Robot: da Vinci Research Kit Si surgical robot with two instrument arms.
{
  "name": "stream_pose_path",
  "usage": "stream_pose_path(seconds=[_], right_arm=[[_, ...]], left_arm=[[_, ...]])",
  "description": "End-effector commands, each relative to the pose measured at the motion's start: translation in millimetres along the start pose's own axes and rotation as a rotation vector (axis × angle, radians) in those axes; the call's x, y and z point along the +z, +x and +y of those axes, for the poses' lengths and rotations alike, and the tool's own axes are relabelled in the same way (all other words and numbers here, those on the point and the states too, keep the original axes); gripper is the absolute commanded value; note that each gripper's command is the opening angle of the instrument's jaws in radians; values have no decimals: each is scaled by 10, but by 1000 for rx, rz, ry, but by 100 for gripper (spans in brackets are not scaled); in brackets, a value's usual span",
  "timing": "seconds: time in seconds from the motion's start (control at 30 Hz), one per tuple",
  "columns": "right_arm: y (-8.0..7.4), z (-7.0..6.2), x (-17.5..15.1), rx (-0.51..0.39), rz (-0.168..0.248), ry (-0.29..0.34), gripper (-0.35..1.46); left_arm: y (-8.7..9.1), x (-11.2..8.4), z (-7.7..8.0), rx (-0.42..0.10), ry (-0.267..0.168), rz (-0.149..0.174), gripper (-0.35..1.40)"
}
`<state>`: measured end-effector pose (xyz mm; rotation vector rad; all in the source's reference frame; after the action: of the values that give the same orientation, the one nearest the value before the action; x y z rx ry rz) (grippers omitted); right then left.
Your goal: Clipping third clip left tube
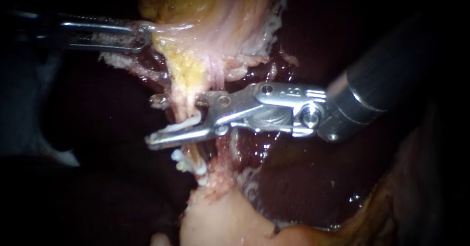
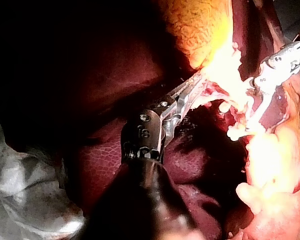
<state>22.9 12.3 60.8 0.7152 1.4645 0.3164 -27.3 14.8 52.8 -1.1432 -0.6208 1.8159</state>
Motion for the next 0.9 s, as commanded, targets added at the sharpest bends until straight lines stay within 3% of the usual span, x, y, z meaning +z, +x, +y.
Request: stream_pose_path(seconds=[0.03, 0.3, 0.5, 0.6, 0.9], right_arm=[[3, -4, 0, 20, 0, 2, 46], [21, -25, 2, 62, 6, 15, 43], [24, -26, 2, 99, 9, 1, 39], [24, -25, 1, 151, 15, -25, 30], [24, -26, -4, 275, 26, -43, -23]], left_arm=[[0, 0, 0, 0, -1, 0, -35], [0, -1, 0, 0, -1, 0, -35], [0, -1, 0, 1, -1, 0, -35], [0, -1, 0, 1, -1, 0, -35], [0, -1, -1, 1, -1, 0, -35]])
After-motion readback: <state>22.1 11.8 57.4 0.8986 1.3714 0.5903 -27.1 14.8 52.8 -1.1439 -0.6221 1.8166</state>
